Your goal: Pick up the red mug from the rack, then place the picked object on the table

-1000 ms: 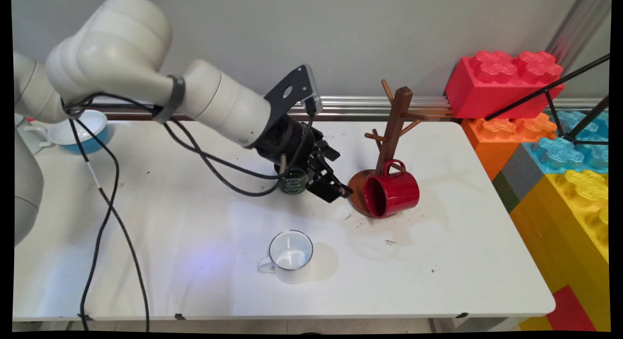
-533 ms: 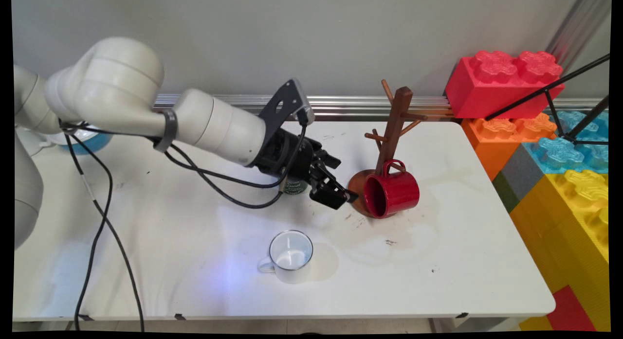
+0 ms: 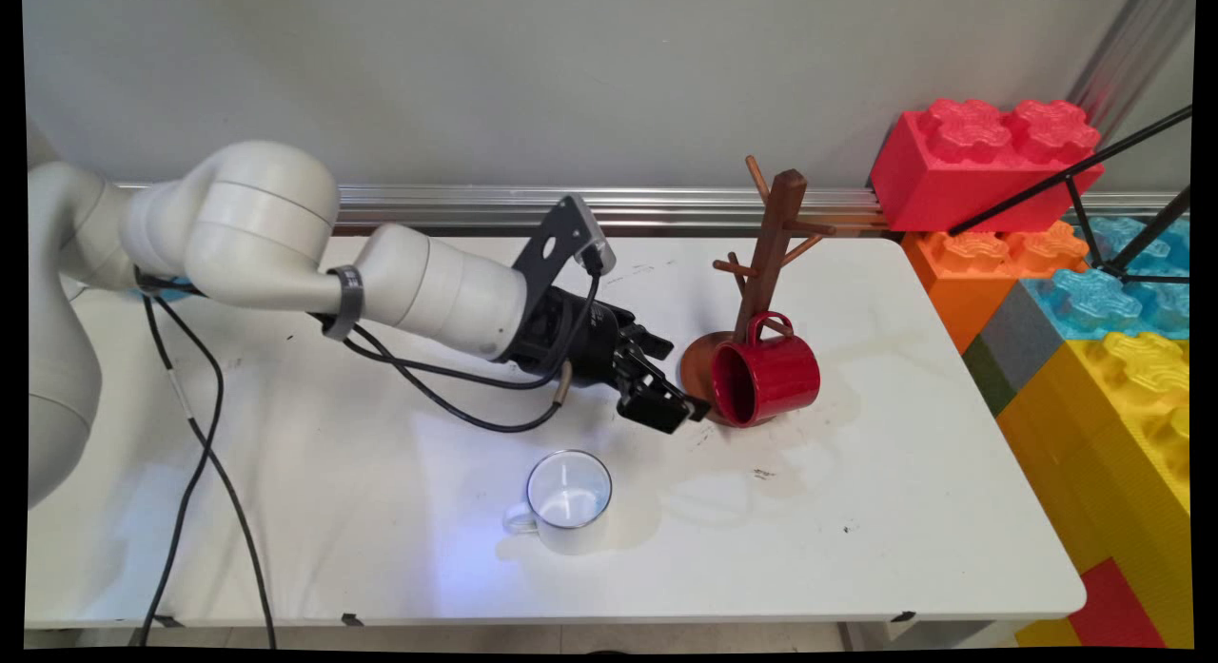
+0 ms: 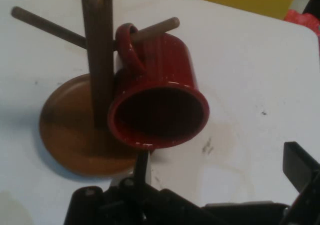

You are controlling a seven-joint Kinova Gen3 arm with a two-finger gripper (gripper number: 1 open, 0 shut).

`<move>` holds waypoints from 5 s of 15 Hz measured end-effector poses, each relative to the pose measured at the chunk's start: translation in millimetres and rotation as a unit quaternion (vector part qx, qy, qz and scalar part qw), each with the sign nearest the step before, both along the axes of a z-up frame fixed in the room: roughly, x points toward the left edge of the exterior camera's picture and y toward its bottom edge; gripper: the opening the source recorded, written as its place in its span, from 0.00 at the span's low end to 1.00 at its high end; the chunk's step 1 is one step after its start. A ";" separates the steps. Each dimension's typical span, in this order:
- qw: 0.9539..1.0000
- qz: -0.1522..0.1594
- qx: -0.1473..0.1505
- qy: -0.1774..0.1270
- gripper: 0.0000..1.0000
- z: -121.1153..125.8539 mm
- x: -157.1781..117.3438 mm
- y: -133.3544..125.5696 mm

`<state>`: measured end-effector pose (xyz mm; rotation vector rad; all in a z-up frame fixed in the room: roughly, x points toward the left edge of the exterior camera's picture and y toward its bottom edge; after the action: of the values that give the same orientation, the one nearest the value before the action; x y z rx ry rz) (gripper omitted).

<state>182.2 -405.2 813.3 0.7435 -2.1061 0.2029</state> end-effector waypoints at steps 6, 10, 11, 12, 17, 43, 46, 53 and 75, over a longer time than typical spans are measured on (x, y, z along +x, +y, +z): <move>0.999 0.007 0.012 0.033 1.00 -23.4 -6.7 -10.1; 0.998 0.012 0.034 0.058 1.00 -38.4 -15.9 -16.7; 0.997 0.012 0.040 0.064 1.00 -41.8 -18.8 -18.1; 0.997 0.012 0.044 0.068 1.00 -43.9 -20.9 -19.0; 0.994 0.014 0.063 0.093 1.00 -56.1 -32.8 -27.0; 0.967 0.105 0.144 0.183 0.00 -92.2 -63.8 -62.3; 0.966 0.111 0.145 0.184 0.00 -92.6 -62.7 -62.6; 0.962 0.116 0.154 0.192 0.00 -90.1 -57.1 -56.8; 0.951 0.090 0.181 0.236 0.00 -42.3 -59.7 -3.4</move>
<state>122.6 -408.7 771.0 1.0822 -1.6309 -0.2533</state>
